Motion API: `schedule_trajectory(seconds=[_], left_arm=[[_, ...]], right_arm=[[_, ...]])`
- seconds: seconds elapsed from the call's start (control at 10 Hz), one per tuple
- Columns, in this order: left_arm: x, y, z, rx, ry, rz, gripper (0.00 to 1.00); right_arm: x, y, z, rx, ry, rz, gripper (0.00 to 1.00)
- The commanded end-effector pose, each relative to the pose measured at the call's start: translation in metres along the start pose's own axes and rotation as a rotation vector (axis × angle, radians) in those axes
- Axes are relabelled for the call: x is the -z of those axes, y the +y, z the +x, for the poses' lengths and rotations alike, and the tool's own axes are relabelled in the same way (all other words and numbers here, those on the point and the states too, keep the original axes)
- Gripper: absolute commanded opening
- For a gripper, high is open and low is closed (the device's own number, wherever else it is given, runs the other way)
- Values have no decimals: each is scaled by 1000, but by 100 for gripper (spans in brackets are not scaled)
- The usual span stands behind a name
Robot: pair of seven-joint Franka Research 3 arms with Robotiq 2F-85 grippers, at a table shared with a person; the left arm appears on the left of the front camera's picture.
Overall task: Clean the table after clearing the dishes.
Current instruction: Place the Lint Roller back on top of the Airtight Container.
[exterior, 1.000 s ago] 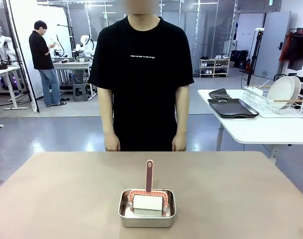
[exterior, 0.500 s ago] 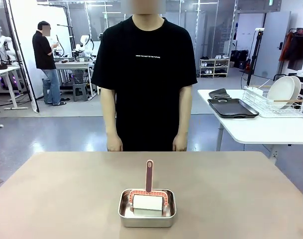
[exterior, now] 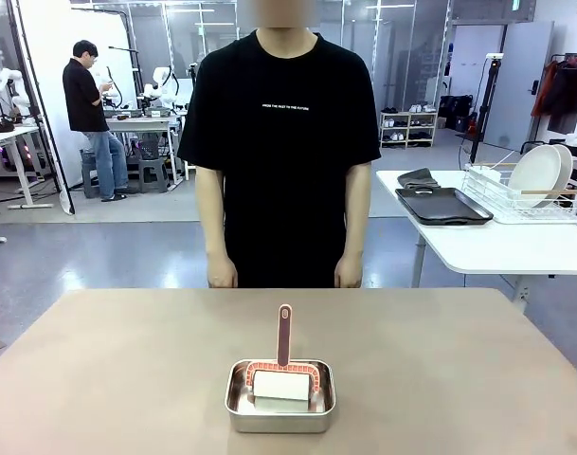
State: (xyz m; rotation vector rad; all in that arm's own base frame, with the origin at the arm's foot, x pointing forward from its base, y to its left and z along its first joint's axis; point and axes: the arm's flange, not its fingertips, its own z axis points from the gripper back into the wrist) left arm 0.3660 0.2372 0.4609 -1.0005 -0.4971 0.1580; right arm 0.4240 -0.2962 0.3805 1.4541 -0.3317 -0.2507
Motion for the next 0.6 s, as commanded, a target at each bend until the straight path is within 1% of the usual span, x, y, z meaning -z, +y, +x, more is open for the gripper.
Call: schedule_trajectory(seconds=[0.0, 0.5], left_arm=[[-2, -1, -1, -6, -3, -20, 100], [-2, -1, -1, -6, -3, -20, 100]], right_arm=[[1, 3, -4, 2, 4, -9, 100], [1, 3, -4, 2, 4, -9, 100]])
